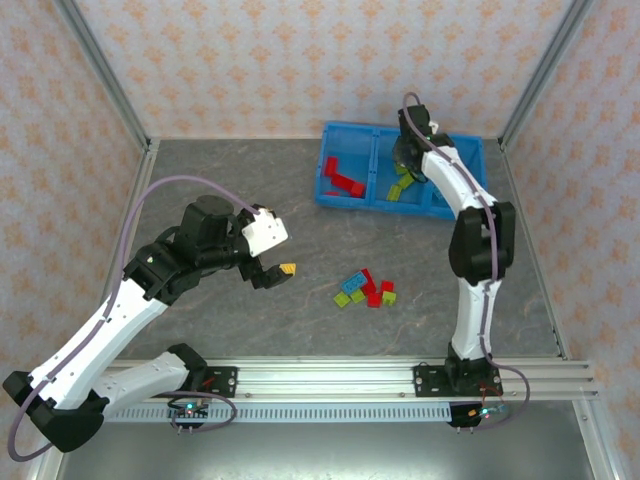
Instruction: Sort the legos into containers by color
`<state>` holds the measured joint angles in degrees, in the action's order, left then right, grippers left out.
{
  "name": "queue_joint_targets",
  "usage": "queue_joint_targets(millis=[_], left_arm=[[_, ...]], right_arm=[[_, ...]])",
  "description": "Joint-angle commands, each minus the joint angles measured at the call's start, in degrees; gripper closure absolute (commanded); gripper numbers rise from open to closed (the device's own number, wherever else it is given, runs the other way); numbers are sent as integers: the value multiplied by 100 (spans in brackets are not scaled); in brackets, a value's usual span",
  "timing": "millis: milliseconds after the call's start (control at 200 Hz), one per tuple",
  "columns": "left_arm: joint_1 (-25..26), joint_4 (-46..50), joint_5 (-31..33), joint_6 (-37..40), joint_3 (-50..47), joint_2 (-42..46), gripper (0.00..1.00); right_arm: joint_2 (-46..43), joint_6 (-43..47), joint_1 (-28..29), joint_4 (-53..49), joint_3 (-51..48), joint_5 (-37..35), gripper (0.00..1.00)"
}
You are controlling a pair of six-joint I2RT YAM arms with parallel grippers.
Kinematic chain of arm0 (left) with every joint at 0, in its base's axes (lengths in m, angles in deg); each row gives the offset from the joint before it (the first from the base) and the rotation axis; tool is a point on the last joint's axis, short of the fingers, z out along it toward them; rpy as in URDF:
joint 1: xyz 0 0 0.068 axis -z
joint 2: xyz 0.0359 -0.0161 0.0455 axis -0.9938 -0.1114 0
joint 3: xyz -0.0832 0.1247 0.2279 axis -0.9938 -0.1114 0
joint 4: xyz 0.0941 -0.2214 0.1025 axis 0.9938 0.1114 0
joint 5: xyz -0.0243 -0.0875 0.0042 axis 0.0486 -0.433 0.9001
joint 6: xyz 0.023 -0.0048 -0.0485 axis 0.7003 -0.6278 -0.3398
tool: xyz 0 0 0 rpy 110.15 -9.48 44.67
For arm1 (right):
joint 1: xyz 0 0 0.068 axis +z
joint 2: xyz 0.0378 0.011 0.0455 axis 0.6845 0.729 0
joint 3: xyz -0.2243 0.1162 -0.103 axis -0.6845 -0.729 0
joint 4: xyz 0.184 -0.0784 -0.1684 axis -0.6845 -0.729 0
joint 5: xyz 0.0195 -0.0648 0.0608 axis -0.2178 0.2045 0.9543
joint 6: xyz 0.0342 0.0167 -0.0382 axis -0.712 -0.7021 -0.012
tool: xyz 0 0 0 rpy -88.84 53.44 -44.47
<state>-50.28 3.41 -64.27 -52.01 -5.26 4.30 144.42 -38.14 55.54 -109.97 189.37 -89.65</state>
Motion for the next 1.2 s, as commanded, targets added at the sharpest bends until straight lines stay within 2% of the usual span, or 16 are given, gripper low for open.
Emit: queue_joint_targets(millis=[0, 85, 270, 546, 751, 986, 1116, 1196], left_arm=[[-1, -62, -69, -168, 82, 58, 0], [-8, -53, -55, -198, 31, 90, 0], [-1, -158, -70, -274, -80, 95, 0], [-1, -184, -171, -152, -103, -182, 0], [3, -420, -468, -295, -122, -472, 0], [15, -434, -690, -310, -7, -800, 0], [11, -406, -727, -275, -31, -823, 0], [8, -380, -718, -250, -80, -798, 0]], right_arm=[[155, -136, 19, -884, 580, 46, 45], [38, -195, 23, -910, 577, 46, 40], [-897, -616, 81, -1102, -178, 197, 40], [-3100, -1716, 809, -1502, -2388, 592, 38], [-4267, -2539, 1547, -1746, -4126, 643, 37], [-4384, -2750, 2164, -1642, -5307, 1238, 32], [-4192, -2871, 2180, -1163, -5856, 1302, 30], [-4085, -2991, 2135, -854, -6061, 1302, 35]])
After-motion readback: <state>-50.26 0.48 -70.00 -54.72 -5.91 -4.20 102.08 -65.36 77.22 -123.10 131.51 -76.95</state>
